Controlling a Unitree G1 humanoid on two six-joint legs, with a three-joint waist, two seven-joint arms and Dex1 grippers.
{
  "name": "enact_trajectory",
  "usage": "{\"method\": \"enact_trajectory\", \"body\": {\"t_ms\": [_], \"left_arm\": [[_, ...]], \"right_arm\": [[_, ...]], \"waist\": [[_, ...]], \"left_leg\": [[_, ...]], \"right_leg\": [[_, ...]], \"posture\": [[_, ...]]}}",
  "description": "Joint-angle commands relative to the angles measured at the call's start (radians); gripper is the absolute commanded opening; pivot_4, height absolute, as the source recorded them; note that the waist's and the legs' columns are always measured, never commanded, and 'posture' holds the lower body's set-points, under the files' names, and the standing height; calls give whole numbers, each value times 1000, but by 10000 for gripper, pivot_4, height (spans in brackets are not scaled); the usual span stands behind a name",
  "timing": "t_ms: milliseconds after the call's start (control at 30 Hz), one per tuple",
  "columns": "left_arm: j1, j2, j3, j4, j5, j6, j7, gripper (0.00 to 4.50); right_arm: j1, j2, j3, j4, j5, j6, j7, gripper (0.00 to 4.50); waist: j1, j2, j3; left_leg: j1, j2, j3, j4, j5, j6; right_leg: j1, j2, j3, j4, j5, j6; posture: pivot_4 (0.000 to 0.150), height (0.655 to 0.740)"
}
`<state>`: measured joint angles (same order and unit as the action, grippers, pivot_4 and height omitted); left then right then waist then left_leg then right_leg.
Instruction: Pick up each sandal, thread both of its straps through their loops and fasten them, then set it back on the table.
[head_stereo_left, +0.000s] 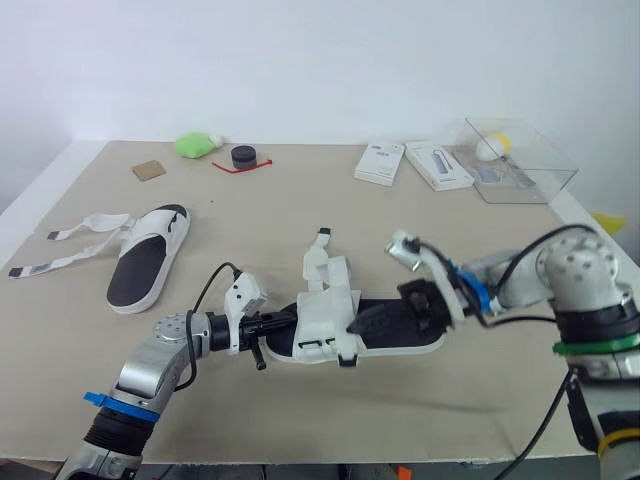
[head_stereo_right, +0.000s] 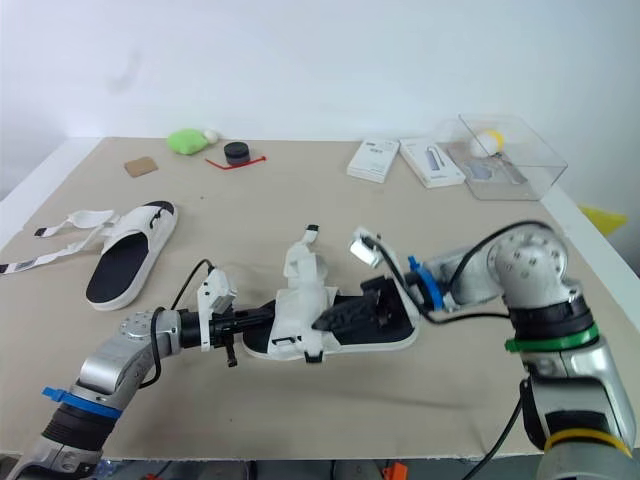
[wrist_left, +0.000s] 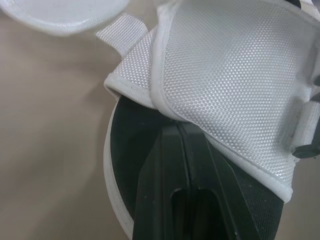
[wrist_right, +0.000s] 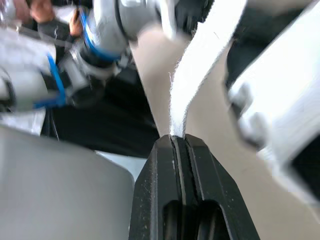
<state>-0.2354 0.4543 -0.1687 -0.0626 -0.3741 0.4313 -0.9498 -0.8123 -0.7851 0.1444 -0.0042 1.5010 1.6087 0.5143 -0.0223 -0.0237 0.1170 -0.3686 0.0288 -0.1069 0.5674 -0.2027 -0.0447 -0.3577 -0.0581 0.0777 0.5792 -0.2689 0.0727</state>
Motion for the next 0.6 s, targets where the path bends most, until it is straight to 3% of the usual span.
{"method": "enact_trajectory", "body": {"t_ms": [33, 267, 600], "left_arm": [[15, -2, -21, 48, 29, 10, 13, 0], [16, -8, -25, 48, 29, 5, 20, 0], [35, -4, -25, 31, 28, 7, 30, 0]], "right_arm": [[-103, 21, 56, 194, 60, 6, -125, 622], [-130, 70, 79, 300, 41, 6, -261, 622], [-150, 48, 135, 328, 175, 6, -321, 622]], "waist": [[1, -2, -2], [3, 0, -4], [0, 1, -4]], "left_leg": [[1, 0, 0, 0, 0, 1], [-3, -2, 0, 0, 0, 2], [-3, -1, -1, 0, 0, 3]], "right_leg": [[1, 0, 0, 1, 0, -1], [2, 0, 1, 1, 5, -2], [1, 1, 1, 0, 6, 1]], "posture": [[1500, 7400], [1500, 7400], [1500, 7400]]}}
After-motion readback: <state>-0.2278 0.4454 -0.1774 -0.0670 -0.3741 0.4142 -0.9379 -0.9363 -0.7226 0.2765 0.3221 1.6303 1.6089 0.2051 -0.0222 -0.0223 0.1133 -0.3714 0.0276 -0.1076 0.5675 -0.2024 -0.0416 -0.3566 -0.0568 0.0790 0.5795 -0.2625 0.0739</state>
